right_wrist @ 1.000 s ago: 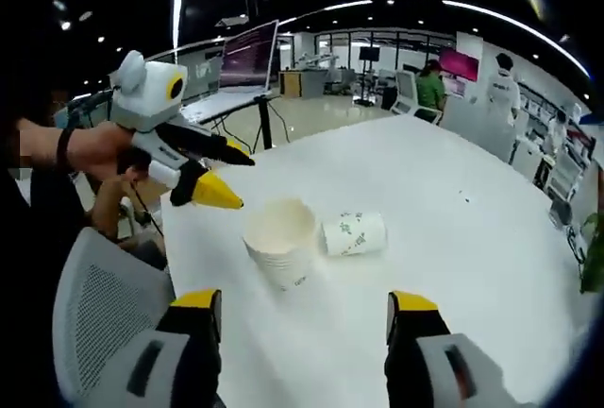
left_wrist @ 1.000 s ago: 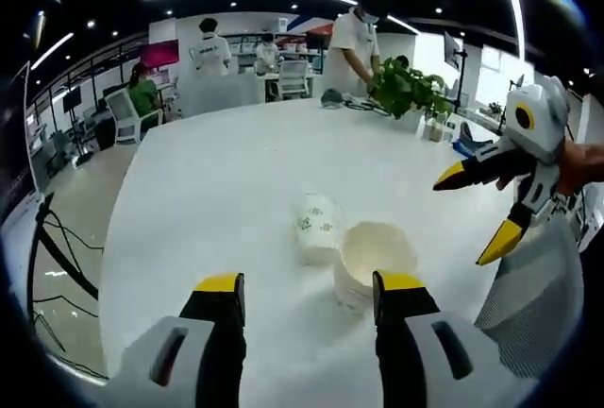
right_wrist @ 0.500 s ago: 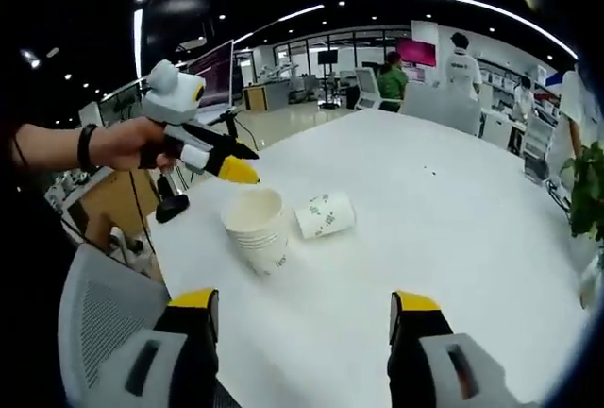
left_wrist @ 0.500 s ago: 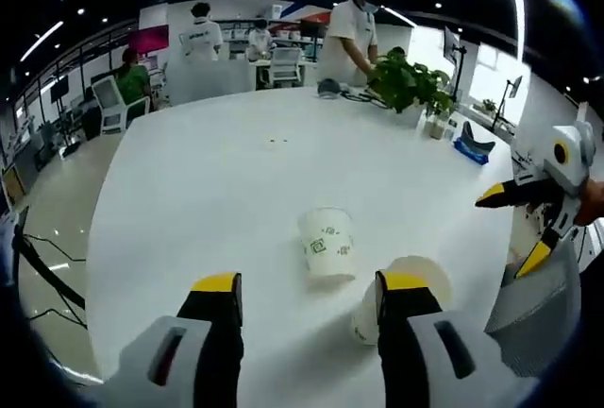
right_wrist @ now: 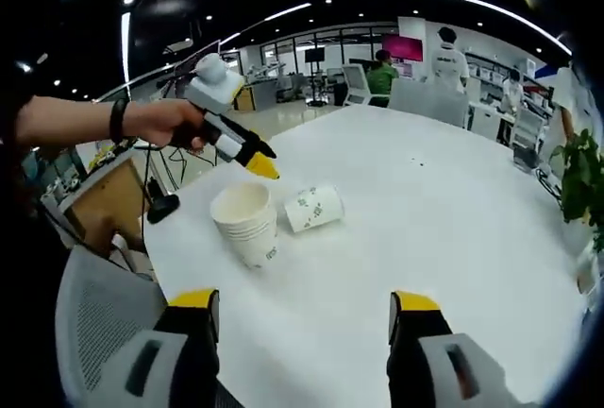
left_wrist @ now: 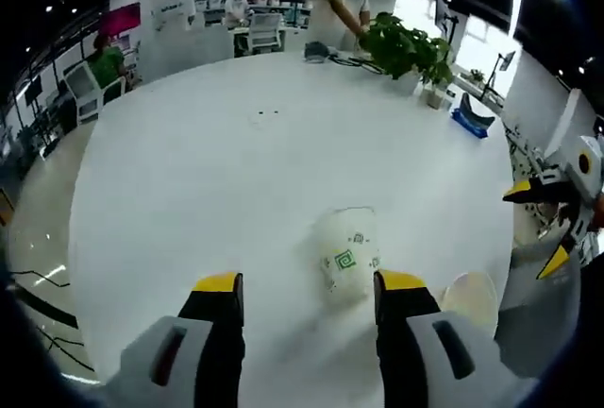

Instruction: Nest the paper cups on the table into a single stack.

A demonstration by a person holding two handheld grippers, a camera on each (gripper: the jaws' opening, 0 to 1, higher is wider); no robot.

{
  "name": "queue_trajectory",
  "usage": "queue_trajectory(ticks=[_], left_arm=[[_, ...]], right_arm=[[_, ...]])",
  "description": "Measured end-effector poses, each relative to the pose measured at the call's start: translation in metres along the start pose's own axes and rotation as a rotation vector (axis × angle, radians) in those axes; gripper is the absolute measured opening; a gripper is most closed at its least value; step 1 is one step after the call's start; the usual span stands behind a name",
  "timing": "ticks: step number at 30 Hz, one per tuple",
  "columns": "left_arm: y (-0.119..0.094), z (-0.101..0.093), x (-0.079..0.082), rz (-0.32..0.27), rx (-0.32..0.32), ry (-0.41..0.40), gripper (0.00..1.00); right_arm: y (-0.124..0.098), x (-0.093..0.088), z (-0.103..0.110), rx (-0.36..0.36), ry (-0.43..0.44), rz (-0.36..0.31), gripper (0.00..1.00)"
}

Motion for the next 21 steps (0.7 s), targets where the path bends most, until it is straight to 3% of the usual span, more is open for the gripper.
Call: queue_trajectory(ticks=[3, 6, 15, 18, 21], left_arm=[[0.014, -0.007, 0.003, 0.014, -0.076, -0.086, 0.55], [0.031, -0.016, 0.001, 0.061, -0.128, -0.104, 0.55], [0.071, -0.028, -0.011, 0.172, -0.137, -0.123, 0.5], [0.075, -0.026, -0.017, 0.198, -0.106, -0.094, 0.38], [0.076, -0.023, -0.016, 0.184, -0.094, -0.105, 0.37]], right_arm=[[-0.001, -0.002, -0.001, -0.012, 0.025, -0.006, 0.73], [-0.001, -0.003, -0.003, -0.022, 0.048, -0.016, 0.73], [-0.007, -0.01, -0.011, -0.055, 0.086, -0.022, 0.72], [-0.012, -0.01, -0.014, -0.07, 0.097, -0.029, 0.71], [-0.016, -0.009, -0.017, -0.072, 0.125, -0.042, 0.69]])
Point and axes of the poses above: the point that each gripper's makers call its tool centre point, and the gripper's own axes: y roughly forward along the fingers, z roughly to its left, x roughly out of its top, the point moved 2 cm from there along -y, roughly backward along the fingers
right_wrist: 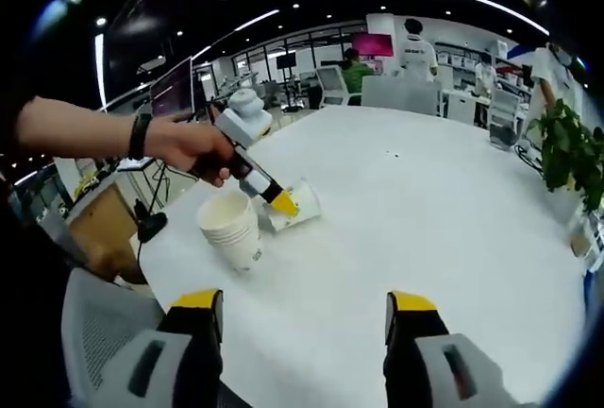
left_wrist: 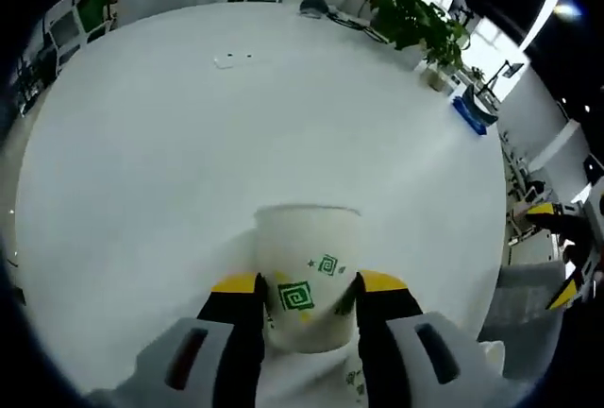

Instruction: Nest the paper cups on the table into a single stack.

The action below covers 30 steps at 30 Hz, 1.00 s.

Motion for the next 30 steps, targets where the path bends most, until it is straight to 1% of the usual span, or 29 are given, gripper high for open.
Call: queue_trajectory(ticks=[2, 3, 6, 7, 11, 13, 15, 17, 18, 20, 22, 23, 25, 28, 30], left_arm=[[-0.001, 0.007, 0.001, -0.004, 0.029, -0.007, 0.36], [-0.003, 0.012, 0.003, -0.013, 0.052, 0.008, 0.35], [-0.014, 0.012, 0.005, -0.042, 0.045, 0.013, 0.35], [-0.019, 0.014, 0.008, -0.061, 0.05, 0.015, 0.35], [-0.04, 0.025, 0.015, -0.108, 0.086, 0.044, 0.34], [-0.052, 0.024, 0.017, -0.143, 0.081, 0.025, 0.34], [-0.062, 0.023, 0.017, -0.164, 0.072, 0.018, 0.34], [-0.071, 0.02, 0.017, -0.177, 0.079, 0.042, 0.34], [-0.077, 0.019, 0.018, -0.187, 0.089, 0.071, 0.34], [-0.085, 0.018, 0.017, -0.192, 0.105, 0.103, 0.34], [-0.091, 0.017, 0.015, -0.194, 0.115, 0.129, 0.34], [-0.094, 0.016, 0.013, -0.195, 0.118, 0.14, 0.34], [-0.098, 0.012, 0.011, -0.192, 0.121, 0.162, 0.34], [-0.105, 0.005, 0.008, -0.194, 0.124, 0.19, 0.34], [-0.112, 0.0, 0.007, -0.206, 0.127, 0.195, 0.34]], right_arm=[[-0.002, 0.001, -0.002, -0.006, 0.008, -0.004, 0.69], [-0.002, 0.001, -0.004, -0.01, 0.011, -0.003, 0.69], [-0.003, 0.002, -0.008, -0.013, 0.009, -0.002, 0.69], [-0.002, 0.003, -0.009, -0.009, 0.007, -0.003, 0.69], [0.002, 0.01, -0.008, 0.001, -0.002, -0.008, 0.69], [0.005, 0.015, -0.004, 0.012, -0.003, -0.017, 0.68], [0.008, 0.019, 0.0, 0.03, -0.005, -0.021, 0.67], [0.011, 0.021, 0.003, 0.043, -0.015, -0.019, 0.66], [0.013, 0.023, 0.007, 0.062, -0.035, -0.016, 0.65], [0.017, 0.026, 0.012, 0.098, -0.06, -0.017, 0.65], [0.019, 0.031, 0.016, 0.109, -0.072, -0.017, 0.63], [0.019, 0.036, 0.02, 0.122, -0.089, -0.016, 0.63], [0.018, 0.042, 0.023, 0.125, -0.104, -0.017, 0.62], [0.02, 0.048, 0.024, 0.134, -0.109, -0.023, 0.61], [0.021, 0.057, 0.029, 0.165, -0.09, -0.044, 0.61]])
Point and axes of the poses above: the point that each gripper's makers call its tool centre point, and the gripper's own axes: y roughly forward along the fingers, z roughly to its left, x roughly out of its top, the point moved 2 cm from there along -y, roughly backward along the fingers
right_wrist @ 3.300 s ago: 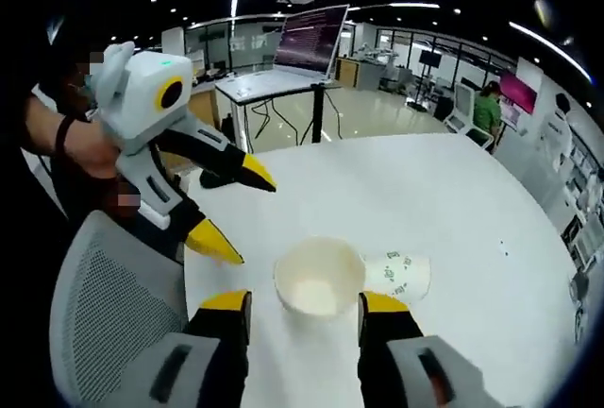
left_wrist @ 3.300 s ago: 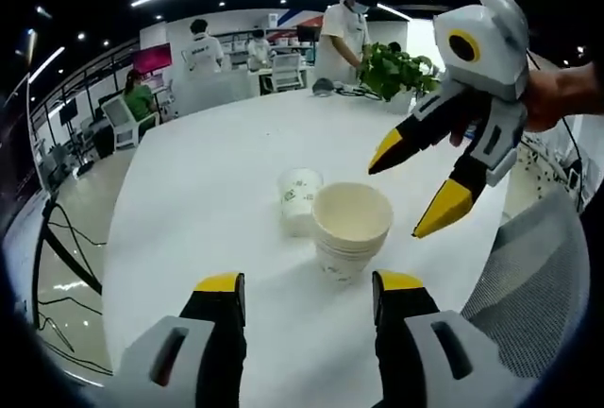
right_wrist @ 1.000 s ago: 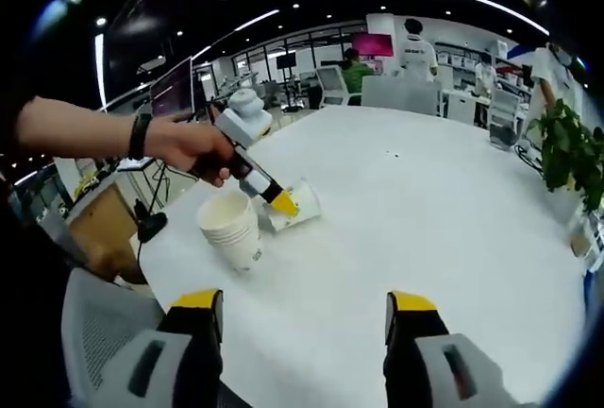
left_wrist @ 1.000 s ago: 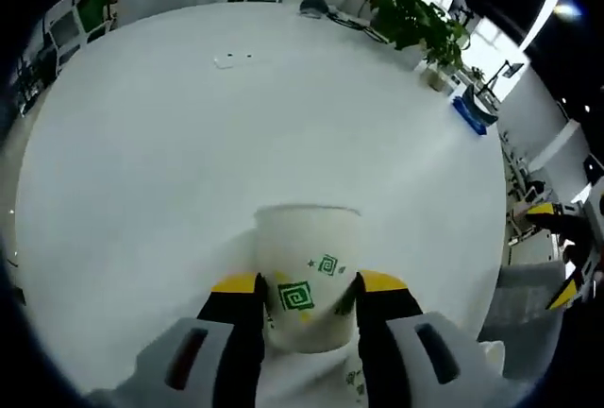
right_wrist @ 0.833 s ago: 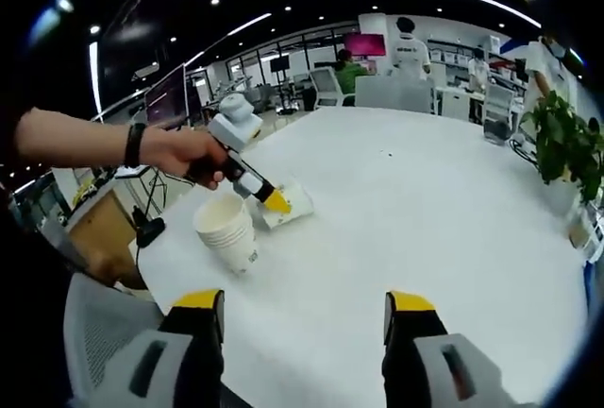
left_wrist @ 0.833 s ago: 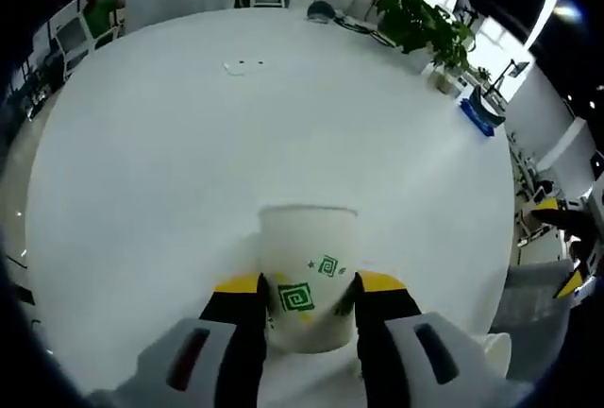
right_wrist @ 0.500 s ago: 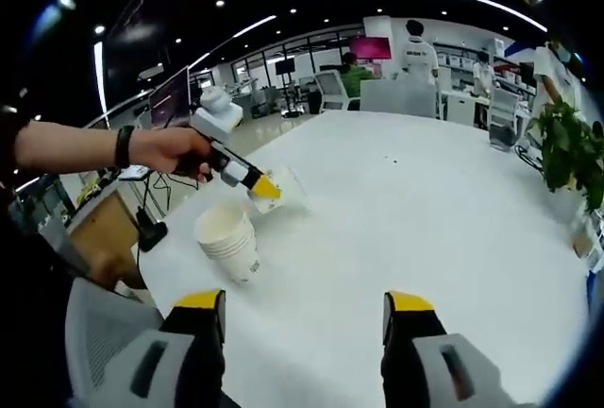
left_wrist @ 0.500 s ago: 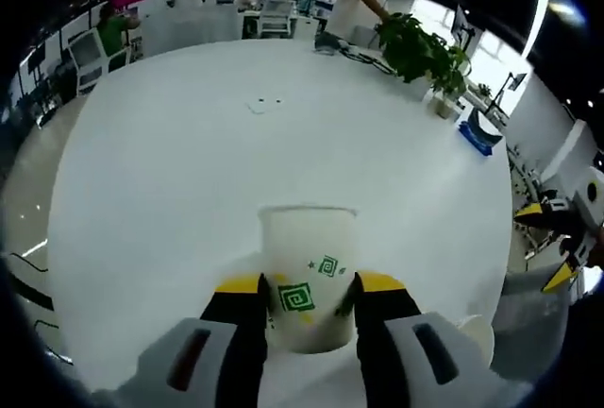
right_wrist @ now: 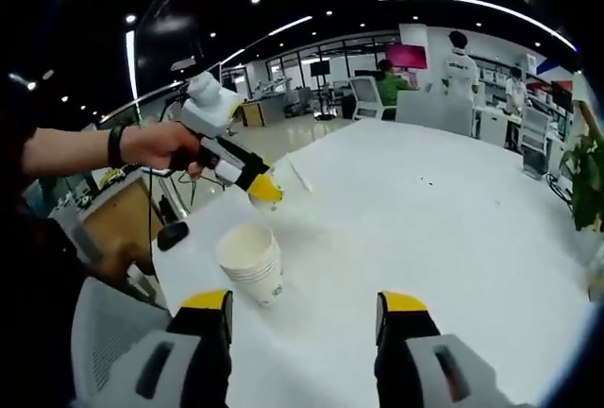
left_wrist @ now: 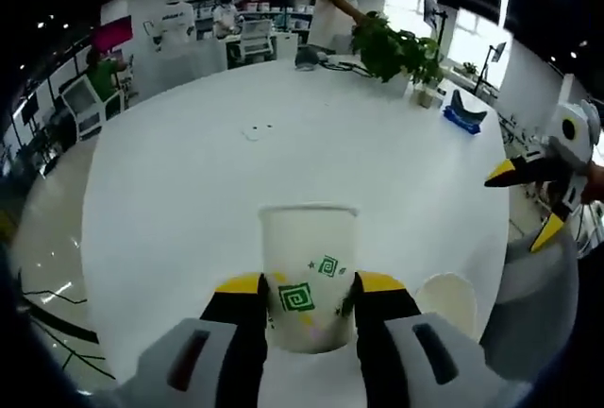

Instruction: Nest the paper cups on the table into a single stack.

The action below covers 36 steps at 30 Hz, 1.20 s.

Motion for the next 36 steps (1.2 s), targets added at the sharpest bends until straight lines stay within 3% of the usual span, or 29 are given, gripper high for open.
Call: queue_trajectory(ticks=[5, 7, 13, 17, 23, 29, 36], left_arm=[[-0.015, -0.013, 0.006, -0.04, 0.013, 0.008, 0.34], [-0.023, -0.021, 0.006, -0.048, 0.018, 0.036, 0.34], [-0.021, -0.022, 0.0, -0.057, 0.018, 0.089, 0.35], [-0.031, -0.038, -0.003, -0.068, 0.026, 0.143, 0.35], [-0.039, -0.039, 0.0, -0.086, 0.051, 0.225, 0.35], [-0.04, -0.059, -0.003, -0.083, 0.038, 0.333, 0.35], [-0.04, -0.082, -0.003, -0.095, 0.023, 0.45, 0.35]], right_arm=[[0.006, 0.01, 0.0, 0.027, -0.02, -0.001, 0.6], [0.009, 0.018, -0.001, 0.043, -0.021, -0.007, 0.59], [0.016, 0.038, 0.007, 0.098, -0.017, -0.033, 0.58], [0.02, 0.047, 0.011, 0.124, -0.049, -0.025, 0.57], [0.026, 0.062, 0.015, 0.165, -0.06, -0.027, 0.55], [0.034, 0.065, 0.022, 0.212, -0.083, -0.003, 0.51], [0.042, 0.062, 0.047, 0.3, -0.113, 0.034, 0.5]])
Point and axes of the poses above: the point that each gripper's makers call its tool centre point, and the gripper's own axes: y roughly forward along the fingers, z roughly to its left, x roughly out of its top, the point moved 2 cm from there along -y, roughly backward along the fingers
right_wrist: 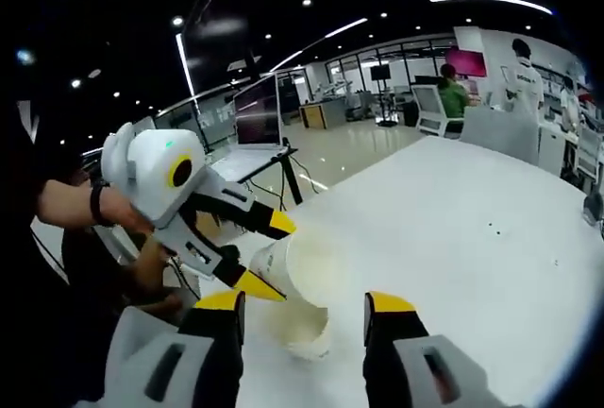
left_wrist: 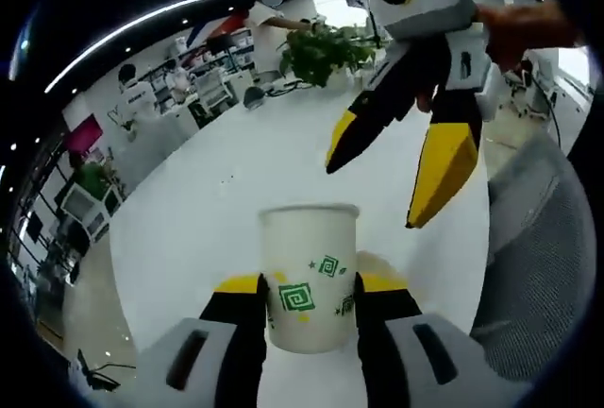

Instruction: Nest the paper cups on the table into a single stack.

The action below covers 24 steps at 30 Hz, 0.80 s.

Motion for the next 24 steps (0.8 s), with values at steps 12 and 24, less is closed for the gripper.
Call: queue_trajectory(ticks=[12, 24], left_arm=[[-0.007, -0.038, 0.02, -0.051, -0.039, 0.154, 0.35], [0.0, -0.054, 0.029, -0.078, -0.073, 0.199, 0.35]], right_arm=[[0.017, -0.003, 0.01, 0.11, 0.087, 0.026, 0.33], [0.019, -0.011, 0.023, 0.173, 0.123, 0.053, 0.04]])
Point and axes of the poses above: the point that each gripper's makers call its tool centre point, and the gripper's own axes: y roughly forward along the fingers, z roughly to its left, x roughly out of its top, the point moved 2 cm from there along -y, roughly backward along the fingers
